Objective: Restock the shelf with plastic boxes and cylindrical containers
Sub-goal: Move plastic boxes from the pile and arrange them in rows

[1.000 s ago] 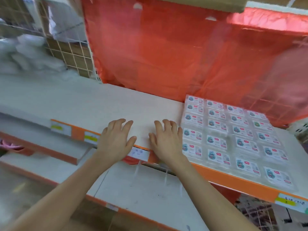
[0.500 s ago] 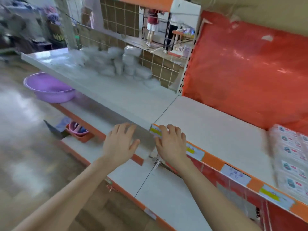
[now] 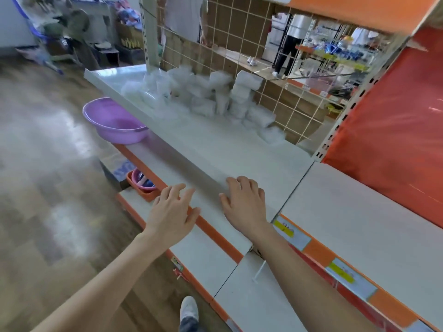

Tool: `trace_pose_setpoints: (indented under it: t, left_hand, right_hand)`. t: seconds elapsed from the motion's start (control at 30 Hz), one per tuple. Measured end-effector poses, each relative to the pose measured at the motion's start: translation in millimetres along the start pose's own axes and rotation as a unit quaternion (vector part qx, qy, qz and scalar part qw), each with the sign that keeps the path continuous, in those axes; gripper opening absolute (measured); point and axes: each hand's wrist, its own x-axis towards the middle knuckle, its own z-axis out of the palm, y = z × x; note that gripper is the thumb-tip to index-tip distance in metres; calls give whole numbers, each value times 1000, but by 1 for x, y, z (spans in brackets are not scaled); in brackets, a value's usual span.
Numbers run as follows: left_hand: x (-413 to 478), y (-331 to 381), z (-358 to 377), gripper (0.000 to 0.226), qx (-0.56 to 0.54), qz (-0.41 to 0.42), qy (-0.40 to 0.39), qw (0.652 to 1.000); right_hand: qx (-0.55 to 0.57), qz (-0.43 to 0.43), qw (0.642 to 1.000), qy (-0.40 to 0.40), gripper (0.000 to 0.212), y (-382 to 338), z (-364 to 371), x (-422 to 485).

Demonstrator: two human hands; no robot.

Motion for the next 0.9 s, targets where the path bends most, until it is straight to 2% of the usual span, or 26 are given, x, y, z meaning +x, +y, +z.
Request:
trace_pose_setpoints:
  t: [0.37, 0.63, 0.9]
  left_hand:
    - [132, 3, -4, 52, -10, 52, 29, 998]
    - [191, 7, 5, 53, -26, 103, -6, 994]
    - [253, -2, 11, 51, -27, 185, -41, 981]
  right_hand:
    - [-3, 18, 999, 34, 47, 26, -11, 115]
    - [-26, 72, 996, 53, 41, 51, -7, 156]
    - [-43, 143, 986, 68, 45, 65, -2, 211]
